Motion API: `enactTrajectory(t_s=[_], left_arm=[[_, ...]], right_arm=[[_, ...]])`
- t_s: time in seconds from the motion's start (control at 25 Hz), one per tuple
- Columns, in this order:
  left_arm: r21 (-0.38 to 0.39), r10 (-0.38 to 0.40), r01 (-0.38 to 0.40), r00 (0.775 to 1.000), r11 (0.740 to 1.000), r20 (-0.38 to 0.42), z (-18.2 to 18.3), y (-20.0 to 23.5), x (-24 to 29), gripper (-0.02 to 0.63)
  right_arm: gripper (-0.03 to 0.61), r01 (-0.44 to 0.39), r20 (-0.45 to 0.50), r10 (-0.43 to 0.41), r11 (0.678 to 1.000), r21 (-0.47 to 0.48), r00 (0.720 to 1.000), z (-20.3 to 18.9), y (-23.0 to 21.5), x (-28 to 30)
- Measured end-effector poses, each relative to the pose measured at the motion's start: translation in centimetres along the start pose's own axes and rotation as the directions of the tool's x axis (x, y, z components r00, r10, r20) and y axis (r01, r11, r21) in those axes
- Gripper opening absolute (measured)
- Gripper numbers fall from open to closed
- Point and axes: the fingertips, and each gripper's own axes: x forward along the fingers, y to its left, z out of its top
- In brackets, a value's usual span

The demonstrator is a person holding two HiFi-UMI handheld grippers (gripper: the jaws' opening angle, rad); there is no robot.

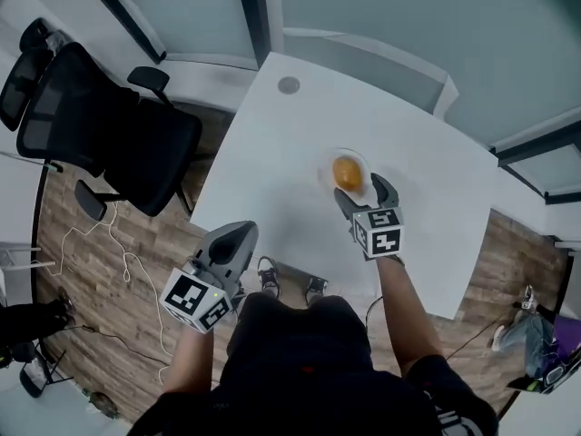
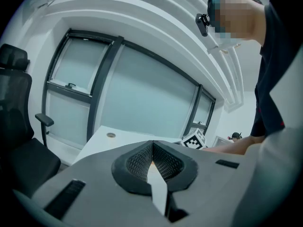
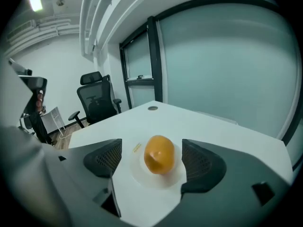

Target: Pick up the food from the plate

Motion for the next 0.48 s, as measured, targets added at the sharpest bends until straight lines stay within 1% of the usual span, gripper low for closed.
enactTrajectory(t_s=[0.12,0.24,0.48], left_arm=[[-0.014,-0.011,0.011,1.000,1.000,-0.028,-0.6,2.0,-0.1,0.020],[-0.023,-0.007,0.005,0.999,1.000,-0.051,-1.0,3.4,-0.4,0.020],[-0.043,0.008,-0.011,0.998,0.999,-0.068,-2.1,4.8,-0.6,0.020]], right_arm=[[0.379,0.017,-0.058,-0.017,1.000,-0.009,0.998,-1.4,-0.3,3.6],[0.385,0.035,-0.108,-0.037,0.999,-0.020,0.993,-2.6,-0.8,6.0],[0.385,0.013,-0.195,-0.013,1.000,0.000,0.981,-4.9,-1.5,8.9]])
